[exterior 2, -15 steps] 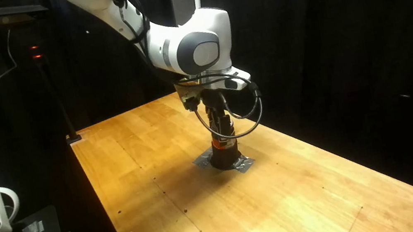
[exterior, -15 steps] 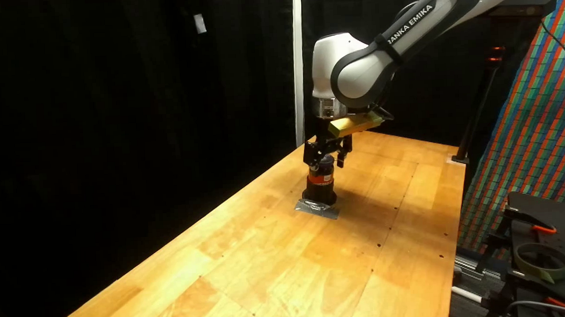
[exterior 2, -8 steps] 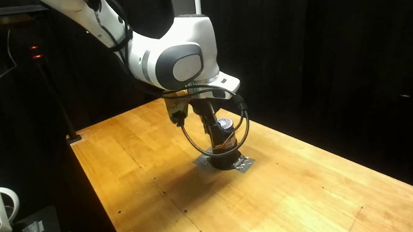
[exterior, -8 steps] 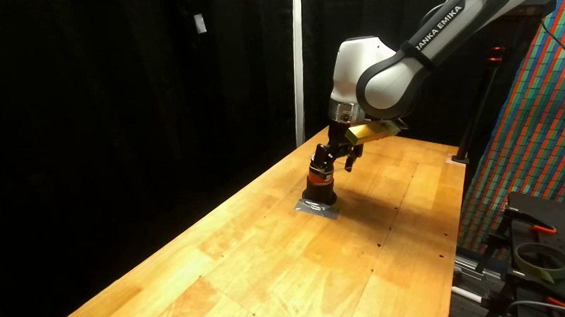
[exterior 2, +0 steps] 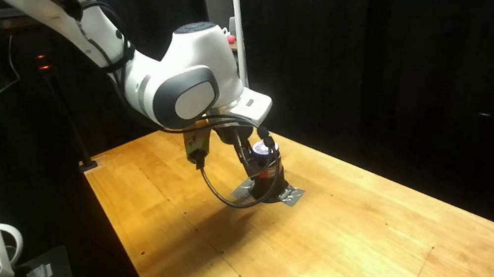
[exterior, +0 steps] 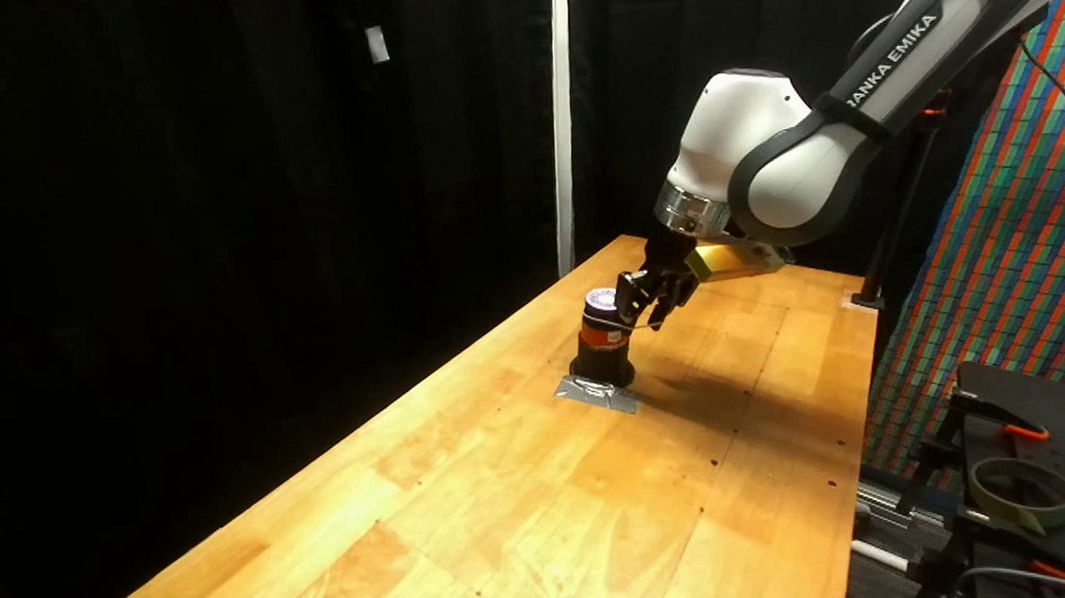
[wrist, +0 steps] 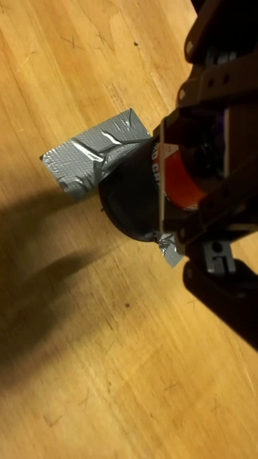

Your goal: Put the rubber band on the jar.

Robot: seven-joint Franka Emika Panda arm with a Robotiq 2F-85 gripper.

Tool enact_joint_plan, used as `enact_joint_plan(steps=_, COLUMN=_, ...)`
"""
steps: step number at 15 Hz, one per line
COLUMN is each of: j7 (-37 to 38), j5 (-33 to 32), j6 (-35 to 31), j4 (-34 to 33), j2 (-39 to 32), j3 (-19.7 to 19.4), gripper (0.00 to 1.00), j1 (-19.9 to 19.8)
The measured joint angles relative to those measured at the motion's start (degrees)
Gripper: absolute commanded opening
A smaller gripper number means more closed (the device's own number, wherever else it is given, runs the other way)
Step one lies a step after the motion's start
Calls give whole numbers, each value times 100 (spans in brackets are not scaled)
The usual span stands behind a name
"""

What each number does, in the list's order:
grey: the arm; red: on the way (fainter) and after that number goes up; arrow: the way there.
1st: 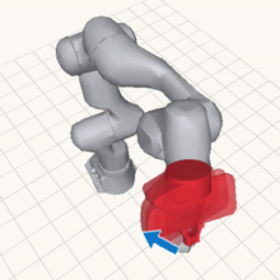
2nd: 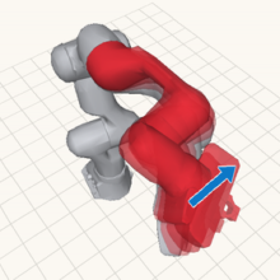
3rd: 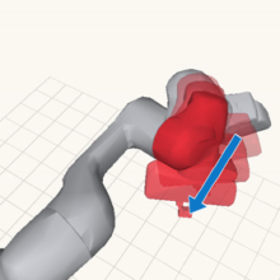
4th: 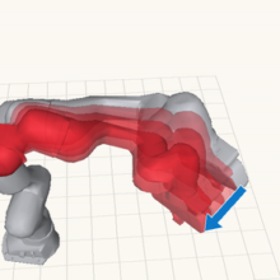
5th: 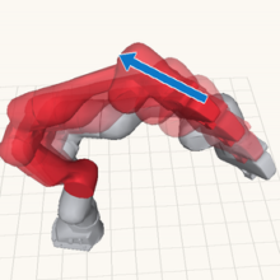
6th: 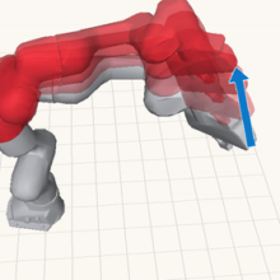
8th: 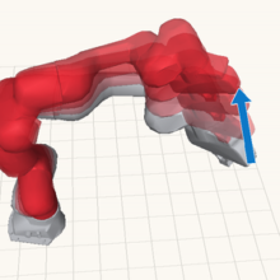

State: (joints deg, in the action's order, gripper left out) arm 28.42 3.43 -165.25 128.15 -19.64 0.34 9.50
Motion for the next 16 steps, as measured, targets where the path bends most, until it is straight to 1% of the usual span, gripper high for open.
enact_joint_plan(steps=1, j7=-44, j5=49, j6=-235, j4=172, j2=67, j3=8, gripper=19, j1=0)
enact_joint_plan(steps=4, j7=-221, j5=276, j6=-991, j4=689, j2=249, j3=74, gripper=0, j1=-6)
enact_joint_plan(steps=6, j7=-363, j5=513, j6=-1535, j4=997, j2=334, j3=217, gripper=0, j1=-58)
enact_joint_plan(steps=7, j7=-393, j5=588, j6=-1820, j4=1133, j2=357, j3=366, gripper=0, j1=-151)
enact_joint_plan(steps=10, j7=-383, j5=610, j6=-2713, j4=1489, j2=368, j3=1075, gripper=0, j1=-708)
enact_joint_plan(steps=13, j7=-220, j5=329, j6=-3508, j4=1770, j2=322, j3=1717, gripper=0, j1=-1335)
enact_joint_plan(steps=14, j7=-135, j5=180, j6=-3760, j4=1846, j2=289, j3=1845, gripper=0, j1=-1502)
enact_joint_plan(steps=16, j7=-14, j5=-92, j6=-4256, j4=1973, j2=190, j3=1968, gripper=0, j1=-1753)
